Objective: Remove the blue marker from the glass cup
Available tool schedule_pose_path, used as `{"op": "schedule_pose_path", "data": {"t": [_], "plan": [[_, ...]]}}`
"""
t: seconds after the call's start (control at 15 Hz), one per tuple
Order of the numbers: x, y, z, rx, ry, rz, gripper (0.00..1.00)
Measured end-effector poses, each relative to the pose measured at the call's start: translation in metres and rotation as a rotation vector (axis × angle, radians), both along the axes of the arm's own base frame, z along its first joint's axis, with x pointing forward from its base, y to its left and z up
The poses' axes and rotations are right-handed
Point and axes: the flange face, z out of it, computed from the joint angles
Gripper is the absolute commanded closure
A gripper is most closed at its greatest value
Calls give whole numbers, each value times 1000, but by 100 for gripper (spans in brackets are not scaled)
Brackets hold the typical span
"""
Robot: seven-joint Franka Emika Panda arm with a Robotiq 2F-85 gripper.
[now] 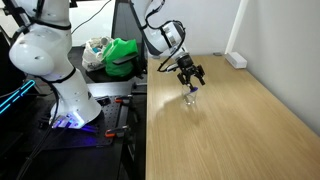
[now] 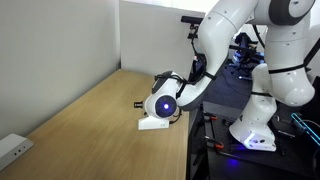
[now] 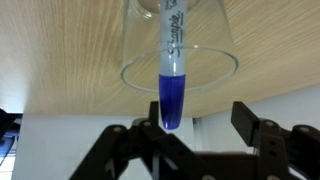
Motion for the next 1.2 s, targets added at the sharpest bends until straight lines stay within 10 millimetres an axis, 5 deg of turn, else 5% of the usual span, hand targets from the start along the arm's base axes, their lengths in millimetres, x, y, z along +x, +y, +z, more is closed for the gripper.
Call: {"op": "schedule_pose_path", "data": {"t": [0.27,0.33,0.8,1.2], "plan": [[3,0,-2,5,2,-11,26],[4,0,-2,6,2,-12,43],[5,1,-1,5,8,-7,97],[5,6,0,5,6,2,94]]}}
